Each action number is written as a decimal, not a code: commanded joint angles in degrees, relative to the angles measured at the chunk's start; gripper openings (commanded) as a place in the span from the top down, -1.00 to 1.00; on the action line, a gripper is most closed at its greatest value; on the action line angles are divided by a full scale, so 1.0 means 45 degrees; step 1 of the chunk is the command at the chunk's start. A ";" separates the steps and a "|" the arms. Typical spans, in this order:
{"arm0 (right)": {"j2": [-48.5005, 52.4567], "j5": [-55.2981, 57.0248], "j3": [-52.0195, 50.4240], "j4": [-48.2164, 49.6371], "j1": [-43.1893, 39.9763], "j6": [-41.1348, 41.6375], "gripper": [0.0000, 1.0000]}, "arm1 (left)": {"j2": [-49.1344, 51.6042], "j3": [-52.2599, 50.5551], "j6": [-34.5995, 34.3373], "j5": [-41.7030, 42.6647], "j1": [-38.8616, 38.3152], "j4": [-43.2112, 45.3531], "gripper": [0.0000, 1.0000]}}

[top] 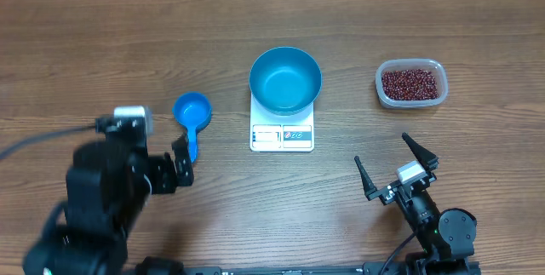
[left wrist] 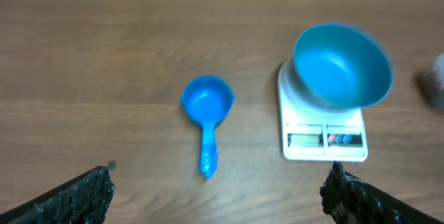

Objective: Scoop item into bowl and weigh 150g on scale
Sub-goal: 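Move the left gripper down to the blue scoop's handle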

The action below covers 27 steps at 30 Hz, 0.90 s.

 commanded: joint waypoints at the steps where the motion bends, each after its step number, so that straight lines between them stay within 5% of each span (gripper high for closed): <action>1: -0.0102 0.0131 -0.0131 0.0073 0.0068 0.0049 -1.00 | 0.1642 0.1909 0.0204 -0.0393 0.0126 -0.1015 -0.99; 27: -0.0102 0.0131 -0.0131 0.0073 0.0068 0.0049 -1.00 | 0.8427 0.2356 0.0204 -0.0359 0.0126 -0.1219 -0.99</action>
